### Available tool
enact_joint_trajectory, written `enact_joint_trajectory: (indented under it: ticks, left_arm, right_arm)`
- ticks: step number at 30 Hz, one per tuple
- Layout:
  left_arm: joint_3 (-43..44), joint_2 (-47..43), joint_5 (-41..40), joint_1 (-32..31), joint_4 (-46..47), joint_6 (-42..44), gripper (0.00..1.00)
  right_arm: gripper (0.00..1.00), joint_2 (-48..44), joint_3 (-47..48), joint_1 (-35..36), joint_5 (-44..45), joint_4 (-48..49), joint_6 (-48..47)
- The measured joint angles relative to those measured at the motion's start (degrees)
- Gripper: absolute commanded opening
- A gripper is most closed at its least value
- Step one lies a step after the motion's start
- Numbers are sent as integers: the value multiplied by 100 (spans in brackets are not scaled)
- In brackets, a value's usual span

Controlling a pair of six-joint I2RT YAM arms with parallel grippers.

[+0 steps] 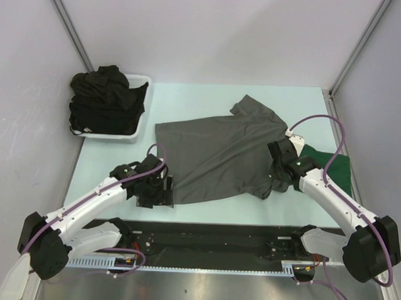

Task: Fold and stack the t-shirts
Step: Grap the side of the flattened tshirt closest away from the robot with both arms

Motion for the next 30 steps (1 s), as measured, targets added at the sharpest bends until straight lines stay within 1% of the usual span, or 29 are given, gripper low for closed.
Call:
enact_joint_trajectory:
  ticks: [6, 11, 22, 25, 26, 30]
  left_arm:
    - [-157, 20, -225, -26, 120, -168, 78]
    - [-199, 214, -398, -46, 306, -278, 74]
    - [-199, 767, -605, -96, 824, -337, 73]
    - [-199, 850, -693, -101, 887, -374, 69]
    - [-199, 868, -713, -103, 894, -387, 65]
    - [-199, 887, -822, -111, 887, -431, 58]
  right_arm:
    - [0, -61, 0, -24, -63, -11, -79]
    - [0, -192, 7, -85, -101, -125, -184]
    - [0, -317, 127, -258, -111, -304, -380]
    - [0, -339, 127, -284, -127, -348, -398]
    - [0, -343, 127, -291, -129, -358, -400]
    - [0, -345, 127, -332, -149, -376, -424]
